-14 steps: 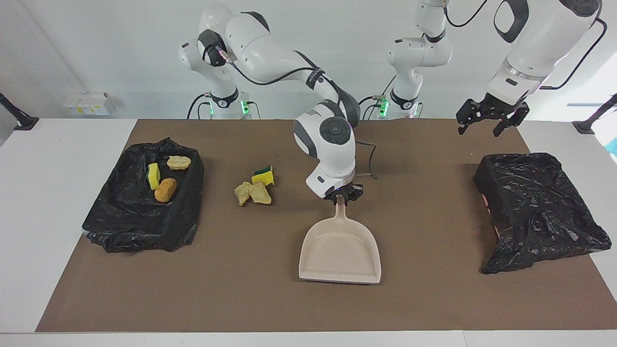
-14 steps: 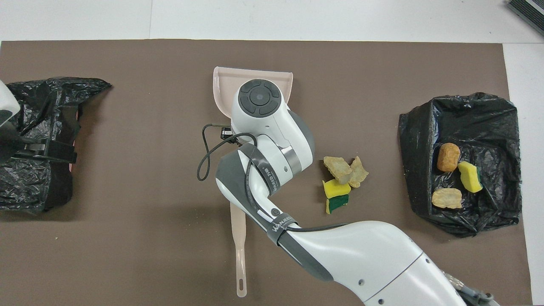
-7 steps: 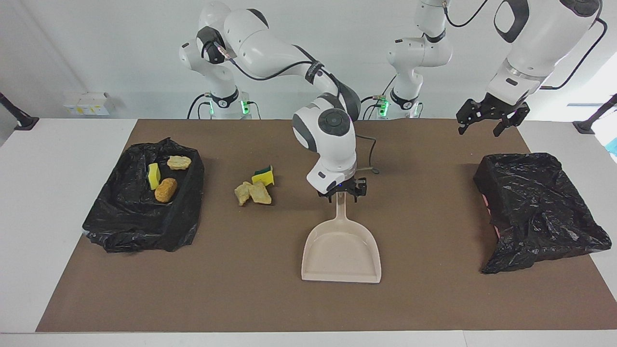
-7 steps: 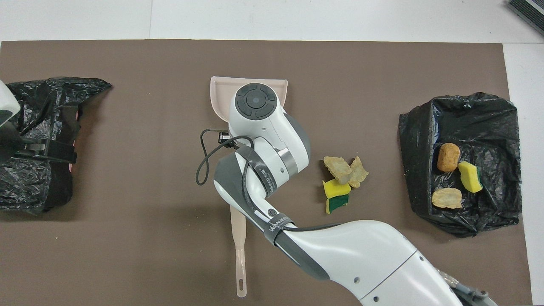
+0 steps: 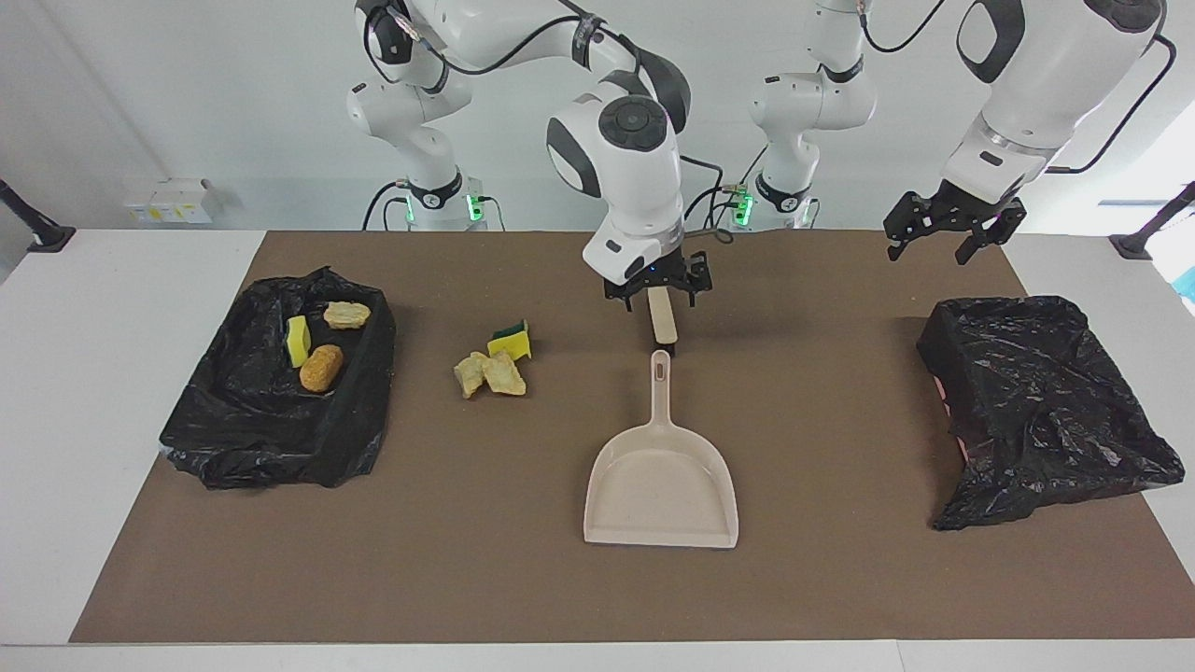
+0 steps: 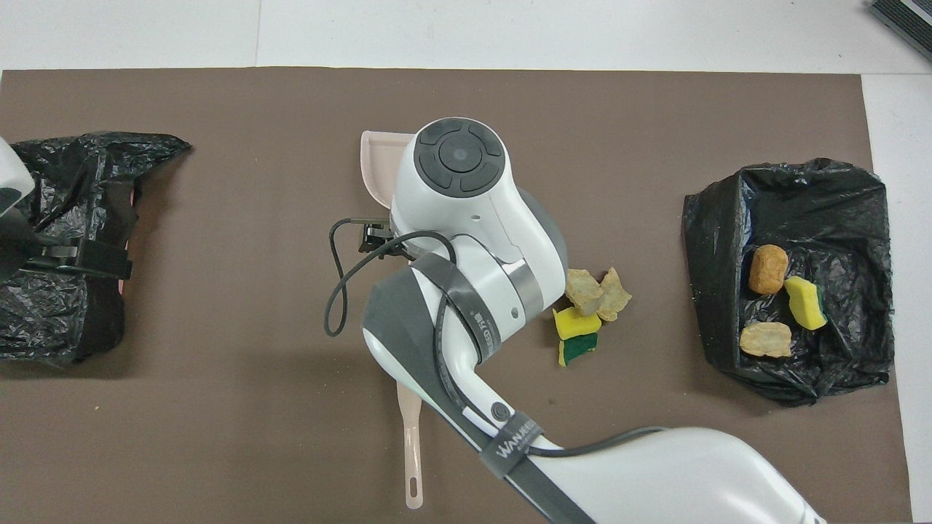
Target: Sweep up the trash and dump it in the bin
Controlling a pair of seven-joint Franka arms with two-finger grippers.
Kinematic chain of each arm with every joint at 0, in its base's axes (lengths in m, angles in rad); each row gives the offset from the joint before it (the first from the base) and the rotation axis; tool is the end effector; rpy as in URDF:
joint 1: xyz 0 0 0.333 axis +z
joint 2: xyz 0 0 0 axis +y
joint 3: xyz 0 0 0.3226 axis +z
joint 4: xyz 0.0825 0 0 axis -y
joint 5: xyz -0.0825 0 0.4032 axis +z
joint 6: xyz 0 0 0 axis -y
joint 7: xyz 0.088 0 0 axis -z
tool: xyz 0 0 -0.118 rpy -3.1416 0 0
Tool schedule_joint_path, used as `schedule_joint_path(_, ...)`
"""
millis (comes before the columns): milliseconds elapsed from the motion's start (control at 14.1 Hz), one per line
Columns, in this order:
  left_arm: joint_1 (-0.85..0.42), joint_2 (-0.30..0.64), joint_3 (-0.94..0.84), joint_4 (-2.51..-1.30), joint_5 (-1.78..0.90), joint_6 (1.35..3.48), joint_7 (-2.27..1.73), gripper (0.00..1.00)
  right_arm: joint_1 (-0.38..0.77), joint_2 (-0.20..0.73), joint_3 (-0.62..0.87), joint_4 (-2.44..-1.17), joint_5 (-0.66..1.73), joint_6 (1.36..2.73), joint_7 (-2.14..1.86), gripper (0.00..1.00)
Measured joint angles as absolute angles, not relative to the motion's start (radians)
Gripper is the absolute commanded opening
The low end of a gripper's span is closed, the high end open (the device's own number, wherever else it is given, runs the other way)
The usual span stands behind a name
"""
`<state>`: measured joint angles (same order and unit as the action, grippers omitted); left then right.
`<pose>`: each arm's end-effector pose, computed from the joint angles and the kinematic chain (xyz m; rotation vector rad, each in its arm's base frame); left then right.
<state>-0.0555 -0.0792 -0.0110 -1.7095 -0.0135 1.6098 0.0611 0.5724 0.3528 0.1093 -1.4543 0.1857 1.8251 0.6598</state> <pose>0.5483 -0.0383 0.5997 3.1226 -0.1984 -0.0321 0.5318 0.4404 0.4801 -2.9531 0.0447 0.1778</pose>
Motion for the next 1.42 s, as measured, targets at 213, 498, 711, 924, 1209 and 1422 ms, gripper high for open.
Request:
schedule_joint_path(213, -0.058, -0.079, -0.014, -1.709, -0.013, 1.609, 0.061, 1.0, 0.643, 0.24, 0.112, -1.639, 0.222, 1.852, 0.659, 1.0)
schedule_joint_path(498, -0.067, -0.079, -0.028, -1.709, -0.014, 1.611, 0.061, 1.0, 0.734, 0.159, 0.112, -1.896, 0.251, 2.011, 0.659, 1.0)
schedule_joint_path(711, -0.111, -0.079, -0.031, -1.71, -0.014, 1.653, 0.06, 1.0, 0.785, 0.16, 0.112, -2.035, 0.252, 2.136, 0.659, 1.0)
schedule_joint_path(924, -0.169, -0.059, -0.034, -1.716, -0.016, 1.716, 0.016, 1.0, 0.815, 0.159, 0.112, -2.077, 0.253, 2.15, 0.659, 1.0)
schedule_joint_path(1209, -0.244, 0.007, -0.037, -1.725, -0.025, 1.838, -0.065, 1.0, 0.842, 0.155, 0.112, -2.1, 0.253, 2.166, 0.659, 0.66)
schedule_joint_path(1422, -0.299, 0.066, -0.037, -1.726, -0.025, 1.905, -0.103, 1.0, 0.846, 0.155, 0.111, -2.109, 0.253, 2.174, 0.658, 0.0)
